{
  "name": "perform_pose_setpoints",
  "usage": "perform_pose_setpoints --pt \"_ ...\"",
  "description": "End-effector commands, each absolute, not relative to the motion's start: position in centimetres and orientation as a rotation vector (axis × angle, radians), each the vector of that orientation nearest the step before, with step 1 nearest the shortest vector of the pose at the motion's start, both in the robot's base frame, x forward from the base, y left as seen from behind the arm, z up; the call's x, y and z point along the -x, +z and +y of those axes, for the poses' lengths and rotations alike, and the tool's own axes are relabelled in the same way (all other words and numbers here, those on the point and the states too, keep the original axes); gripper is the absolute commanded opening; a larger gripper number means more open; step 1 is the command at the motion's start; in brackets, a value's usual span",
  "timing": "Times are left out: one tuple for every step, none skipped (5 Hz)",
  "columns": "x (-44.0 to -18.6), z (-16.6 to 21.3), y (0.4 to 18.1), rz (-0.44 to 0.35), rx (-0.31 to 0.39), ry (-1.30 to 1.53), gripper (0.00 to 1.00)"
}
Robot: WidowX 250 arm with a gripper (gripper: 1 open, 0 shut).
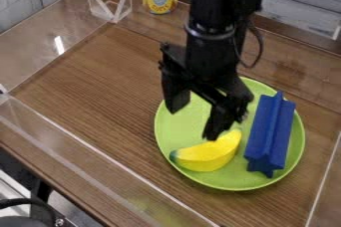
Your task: Remove the banana from inside the green plate and put it on the table
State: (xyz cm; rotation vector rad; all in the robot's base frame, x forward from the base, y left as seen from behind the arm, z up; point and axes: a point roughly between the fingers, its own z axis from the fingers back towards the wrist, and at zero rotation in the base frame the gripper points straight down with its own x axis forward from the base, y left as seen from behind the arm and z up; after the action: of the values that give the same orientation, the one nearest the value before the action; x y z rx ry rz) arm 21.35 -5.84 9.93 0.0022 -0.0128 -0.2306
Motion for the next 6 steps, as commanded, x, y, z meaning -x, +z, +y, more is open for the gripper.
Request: perform_pose_setpoints --pt "-21.5 -6.3 9.5 -0.082 0.000 -0.247 1.00" --pt "-21.6 -6.5 8.4 -0.099 0.015 -0.293 1.00" --pt "-21.8 -6.4 8.2 -0.102 0.026 -0.310 1.00" --pt "-22.0 -6.2 8.1 -0.105 0.033 -0.324 1.00" --pt "-22.1 -6.0 8.1 -0.107 0.037 -0.335 1.00" --pt "-22.3 -5.8 8.1 -0.110 0.041 -0.343 1.00"
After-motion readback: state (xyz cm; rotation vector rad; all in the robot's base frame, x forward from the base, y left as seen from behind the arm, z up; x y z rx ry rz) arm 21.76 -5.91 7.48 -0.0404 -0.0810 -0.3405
